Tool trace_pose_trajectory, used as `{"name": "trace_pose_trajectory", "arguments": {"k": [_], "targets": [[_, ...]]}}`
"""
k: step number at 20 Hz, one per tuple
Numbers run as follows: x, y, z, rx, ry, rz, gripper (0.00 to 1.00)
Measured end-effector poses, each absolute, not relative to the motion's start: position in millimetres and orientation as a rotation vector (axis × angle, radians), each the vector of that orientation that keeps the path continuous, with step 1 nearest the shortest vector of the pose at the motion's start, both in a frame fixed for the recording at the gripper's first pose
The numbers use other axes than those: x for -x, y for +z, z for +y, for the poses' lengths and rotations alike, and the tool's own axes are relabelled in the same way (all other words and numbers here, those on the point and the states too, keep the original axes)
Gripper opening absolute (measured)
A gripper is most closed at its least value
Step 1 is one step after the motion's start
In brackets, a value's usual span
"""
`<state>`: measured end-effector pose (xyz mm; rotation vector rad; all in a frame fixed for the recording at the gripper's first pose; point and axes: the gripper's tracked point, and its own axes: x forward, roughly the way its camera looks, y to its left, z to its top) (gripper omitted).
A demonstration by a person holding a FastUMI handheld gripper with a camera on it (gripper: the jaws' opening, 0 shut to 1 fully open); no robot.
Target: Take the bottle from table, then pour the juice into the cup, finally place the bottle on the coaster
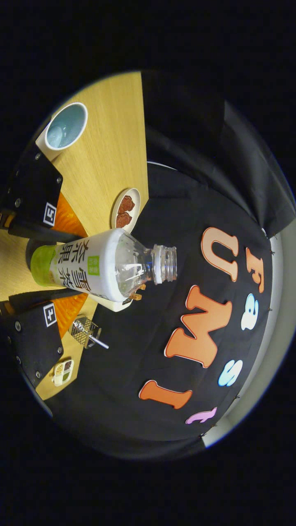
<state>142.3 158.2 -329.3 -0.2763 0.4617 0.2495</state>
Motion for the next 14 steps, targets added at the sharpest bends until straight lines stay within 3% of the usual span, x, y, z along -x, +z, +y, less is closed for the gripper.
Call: {"name": "trace_pose_trajectory", "arguments": {"k": [11,14], "targets": [[-142,-368,146,0.036,0.200,0.595,0.53],[-144,-371,142,-0.007,0.187,0.594,0.58]]}}
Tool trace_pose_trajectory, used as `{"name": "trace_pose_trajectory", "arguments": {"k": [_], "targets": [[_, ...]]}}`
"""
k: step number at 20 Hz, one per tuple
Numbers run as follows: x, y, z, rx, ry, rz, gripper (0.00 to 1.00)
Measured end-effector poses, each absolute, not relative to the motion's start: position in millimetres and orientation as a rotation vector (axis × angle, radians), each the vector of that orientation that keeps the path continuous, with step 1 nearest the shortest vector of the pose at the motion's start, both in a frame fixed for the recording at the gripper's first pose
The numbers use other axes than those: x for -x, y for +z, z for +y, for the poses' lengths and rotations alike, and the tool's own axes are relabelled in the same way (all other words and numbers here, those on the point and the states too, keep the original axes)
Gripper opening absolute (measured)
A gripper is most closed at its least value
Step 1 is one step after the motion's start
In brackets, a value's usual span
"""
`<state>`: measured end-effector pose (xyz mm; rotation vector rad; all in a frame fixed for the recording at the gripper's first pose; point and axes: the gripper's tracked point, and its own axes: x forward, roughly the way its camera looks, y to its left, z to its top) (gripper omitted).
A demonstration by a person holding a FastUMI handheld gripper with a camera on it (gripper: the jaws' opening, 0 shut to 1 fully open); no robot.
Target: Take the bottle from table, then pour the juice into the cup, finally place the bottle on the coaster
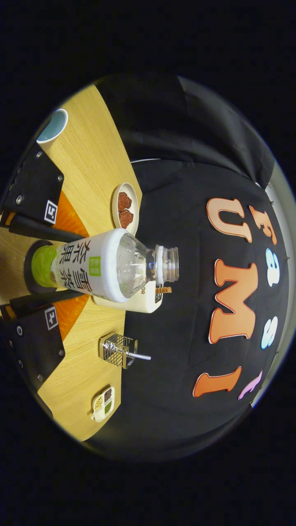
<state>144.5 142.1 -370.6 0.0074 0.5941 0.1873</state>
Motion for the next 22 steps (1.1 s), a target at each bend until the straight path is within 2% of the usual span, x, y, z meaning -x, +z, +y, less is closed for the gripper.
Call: {"name": "trace_pose_trajectory", "arguments": {"k": [4,6,10,13,22], "targets": [[-143,-374,133,0.013,0.168,0.607,0.68],[-140,-369,132,0.020,0.177,0.600,0.82],[-134,-342,123,0.001,0.198,0.553,0.95],[-121,-311,103,0.012,0.196,0.505,0.98],[-49,-202,60,-0.006,0.168,0.376,0.98]]}}
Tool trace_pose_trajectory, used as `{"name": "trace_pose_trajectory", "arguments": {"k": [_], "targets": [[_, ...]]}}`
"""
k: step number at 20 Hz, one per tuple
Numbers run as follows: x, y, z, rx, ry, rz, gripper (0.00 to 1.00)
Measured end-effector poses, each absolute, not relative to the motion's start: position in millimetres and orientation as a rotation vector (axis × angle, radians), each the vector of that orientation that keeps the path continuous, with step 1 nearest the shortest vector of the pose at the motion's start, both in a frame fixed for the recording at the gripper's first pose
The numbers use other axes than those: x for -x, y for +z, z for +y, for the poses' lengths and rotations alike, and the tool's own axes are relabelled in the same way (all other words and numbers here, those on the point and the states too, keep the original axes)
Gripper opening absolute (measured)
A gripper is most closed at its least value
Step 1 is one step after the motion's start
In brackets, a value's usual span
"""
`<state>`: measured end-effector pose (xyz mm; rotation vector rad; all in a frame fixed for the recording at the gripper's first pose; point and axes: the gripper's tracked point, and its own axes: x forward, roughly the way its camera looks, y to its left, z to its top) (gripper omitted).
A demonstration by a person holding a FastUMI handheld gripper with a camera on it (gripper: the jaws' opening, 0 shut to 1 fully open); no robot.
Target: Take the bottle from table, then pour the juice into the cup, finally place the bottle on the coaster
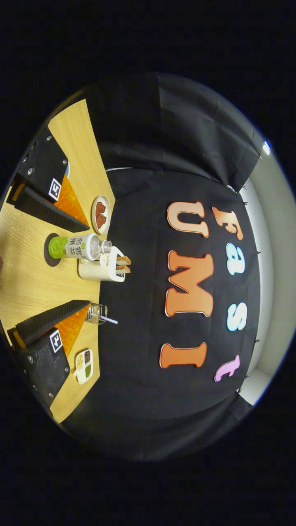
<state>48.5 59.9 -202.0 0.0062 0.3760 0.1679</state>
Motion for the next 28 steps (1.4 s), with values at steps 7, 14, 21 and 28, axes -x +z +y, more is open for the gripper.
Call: {"name": "trace_pose_trajectory", "arguments": {"k": [7,14,21,28], "targets": [[12,-126,38,-0.011,0.110,0.257,0.98],[63,-88,16,0.023,0.039,0.153,0.98],[99,-83,-8,-0.045,-0.010,0.160,0.98],[111,-62,-6,-0.041,-0.022,0.126,0.98]]}}
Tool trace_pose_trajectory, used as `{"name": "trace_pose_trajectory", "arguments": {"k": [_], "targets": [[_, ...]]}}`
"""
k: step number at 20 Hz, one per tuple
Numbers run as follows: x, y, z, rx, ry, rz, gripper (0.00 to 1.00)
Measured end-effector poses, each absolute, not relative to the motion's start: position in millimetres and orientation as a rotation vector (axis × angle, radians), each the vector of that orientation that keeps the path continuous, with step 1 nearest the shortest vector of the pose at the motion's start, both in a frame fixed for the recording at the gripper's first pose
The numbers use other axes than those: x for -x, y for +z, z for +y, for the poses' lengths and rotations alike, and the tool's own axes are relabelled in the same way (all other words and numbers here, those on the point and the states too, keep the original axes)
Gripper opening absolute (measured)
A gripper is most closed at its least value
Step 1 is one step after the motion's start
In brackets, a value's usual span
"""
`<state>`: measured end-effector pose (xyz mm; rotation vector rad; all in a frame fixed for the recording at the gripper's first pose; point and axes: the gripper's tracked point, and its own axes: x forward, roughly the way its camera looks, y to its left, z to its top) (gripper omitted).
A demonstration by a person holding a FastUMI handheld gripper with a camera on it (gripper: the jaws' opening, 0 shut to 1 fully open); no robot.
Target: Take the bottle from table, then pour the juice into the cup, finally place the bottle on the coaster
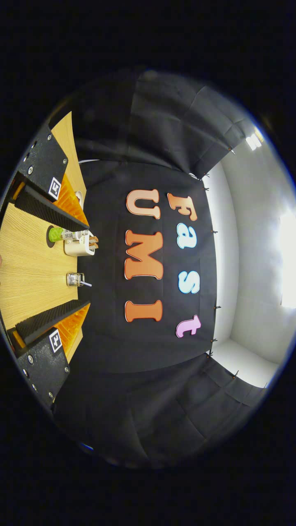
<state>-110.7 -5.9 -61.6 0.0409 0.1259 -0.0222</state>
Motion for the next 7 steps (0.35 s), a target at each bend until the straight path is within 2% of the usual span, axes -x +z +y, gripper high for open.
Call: {"name": "trace_pose_trajectory", "arguments": {"k": [7], "targets": [[119,-47,-5,-0.082,-0.037,0.097,0.98]]}}
